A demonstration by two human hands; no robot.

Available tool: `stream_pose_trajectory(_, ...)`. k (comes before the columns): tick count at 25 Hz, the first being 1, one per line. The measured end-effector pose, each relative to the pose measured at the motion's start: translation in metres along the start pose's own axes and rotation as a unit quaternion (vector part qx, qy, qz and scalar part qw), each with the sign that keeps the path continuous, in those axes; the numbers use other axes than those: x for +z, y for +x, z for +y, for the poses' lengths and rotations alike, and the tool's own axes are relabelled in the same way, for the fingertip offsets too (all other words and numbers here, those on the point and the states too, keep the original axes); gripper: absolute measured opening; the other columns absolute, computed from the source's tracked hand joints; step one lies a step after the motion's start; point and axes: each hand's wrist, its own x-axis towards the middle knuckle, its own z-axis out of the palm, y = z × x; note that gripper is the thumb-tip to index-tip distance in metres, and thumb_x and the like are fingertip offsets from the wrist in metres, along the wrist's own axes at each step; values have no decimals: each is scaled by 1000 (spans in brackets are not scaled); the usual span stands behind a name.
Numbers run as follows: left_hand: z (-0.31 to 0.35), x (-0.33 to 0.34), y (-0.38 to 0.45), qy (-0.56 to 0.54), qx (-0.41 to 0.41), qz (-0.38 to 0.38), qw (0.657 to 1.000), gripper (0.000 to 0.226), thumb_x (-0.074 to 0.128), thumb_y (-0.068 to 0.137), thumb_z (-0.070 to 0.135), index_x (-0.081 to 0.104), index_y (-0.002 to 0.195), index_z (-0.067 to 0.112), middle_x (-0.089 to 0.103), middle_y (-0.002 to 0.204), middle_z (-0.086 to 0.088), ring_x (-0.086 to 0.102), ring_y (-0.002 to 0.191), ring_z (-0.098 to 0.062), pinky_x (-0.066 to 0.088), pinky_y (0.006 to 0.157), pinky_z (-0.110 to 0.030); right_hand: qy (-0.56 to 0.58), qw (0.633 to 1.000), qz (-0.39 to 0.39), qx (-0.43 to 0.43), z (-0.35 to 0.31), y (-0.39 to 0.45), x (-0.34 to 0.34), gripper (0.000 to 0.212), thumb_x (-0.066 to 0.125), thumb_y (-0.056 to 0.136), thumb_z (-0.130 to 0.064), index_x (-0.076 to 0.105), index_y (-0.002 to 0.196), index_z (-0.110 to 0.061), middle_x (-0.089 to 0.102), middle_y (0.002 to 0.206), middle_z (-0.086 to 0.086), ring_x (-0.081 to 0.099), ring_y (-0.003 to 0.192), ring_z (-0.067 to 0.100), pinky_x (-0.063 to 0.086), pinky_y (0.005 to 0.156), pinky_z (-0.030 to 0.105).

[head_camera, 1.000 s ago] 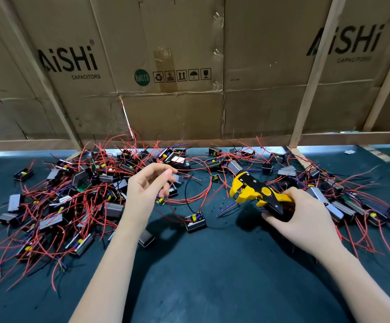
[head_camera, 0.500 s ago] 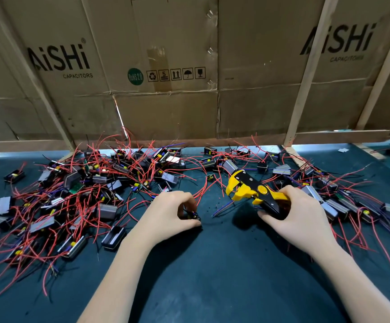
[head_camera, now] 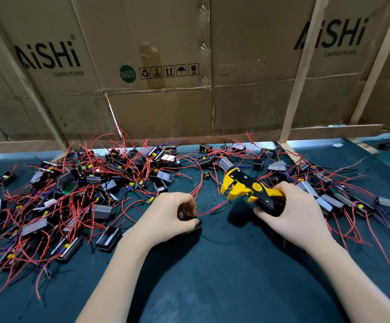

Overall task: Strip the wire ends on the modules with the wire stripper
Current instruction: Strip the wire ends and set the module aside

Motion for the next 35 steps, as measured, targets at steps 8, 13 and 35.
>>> stream_pose_trajectory(8, -3, -6, -1, -27, -2, -14, 1000, 8, 76, 80, 11, 76, 86, 17, 67, 77, 9, 61, 73, -7, 42, 65, -9, -13, 1000, -10, 7, -1, 0, 0, 45, 78, 65, -51, 57, 87, -17, 60, 82, -4, 56, 80, 21, 46, 70, 37)
stream_pose_trajectory(13, 1, 4, 2, -122, -36, 20, 992, 10, 76, 81, 8, 73, 88, 14, 70, 77, 5, 63, 68, -4, 58, 68, -28, -5, 1000, 1, 21, -3, -1, 0, 43, 80, 66, -48, 57, 85, -16, 60, 80, -3, 57, 79, 24, 45, 68, 35)
stream_pose_trajectory(35, 32, 41, 7, -481, -25, 60, 874, 23, 81, 75, 11, 64, 89, 12, 58, 83, -7, 52, 83, -23, 51, 77, -42, 626, 713, -237, 211, -44, -11, 23, 55, 79, 70, -25, 61, 117, -2, 67, 114, 26, 65, 98, 37, 52, 89, 49)
